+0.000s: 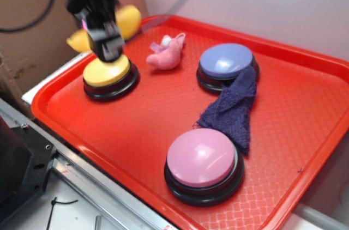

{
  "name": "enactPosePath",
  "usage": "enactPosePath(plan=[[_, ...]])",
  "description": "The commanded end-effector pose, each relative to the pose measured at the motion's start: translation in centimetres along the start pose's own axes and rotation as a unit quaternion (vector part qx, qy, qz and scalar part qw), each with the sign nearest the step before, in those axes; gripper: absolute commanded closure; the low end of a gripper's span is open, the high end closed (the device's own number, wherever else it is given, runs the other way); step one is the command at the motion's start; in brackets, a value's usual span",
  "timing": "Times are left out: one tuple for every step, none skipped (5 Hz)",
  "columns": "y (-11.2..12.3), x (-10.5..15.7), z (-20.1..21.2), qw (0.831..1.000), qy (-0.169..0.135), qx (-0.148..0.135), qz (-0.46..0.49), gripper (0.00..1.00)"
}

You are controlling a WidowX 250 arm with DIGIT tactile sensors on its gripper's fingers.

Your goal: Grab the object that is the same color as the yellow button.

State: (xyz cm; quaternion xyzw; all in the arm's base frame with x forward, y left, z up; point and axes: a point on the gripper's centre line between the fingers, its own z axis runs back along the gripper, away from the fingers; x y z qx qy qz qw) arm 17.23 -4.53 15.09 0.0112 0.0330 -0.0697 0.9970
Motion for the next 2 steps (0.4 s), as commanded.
enactPosePath(plan=[[1.92, -2.2, 5.45, 0.976, -0.056, -0.049, 0.205, 1.0], [2.66, -1.7, 5.41, 0.98, -0.053, -0.071, 0.18, 1.0]])
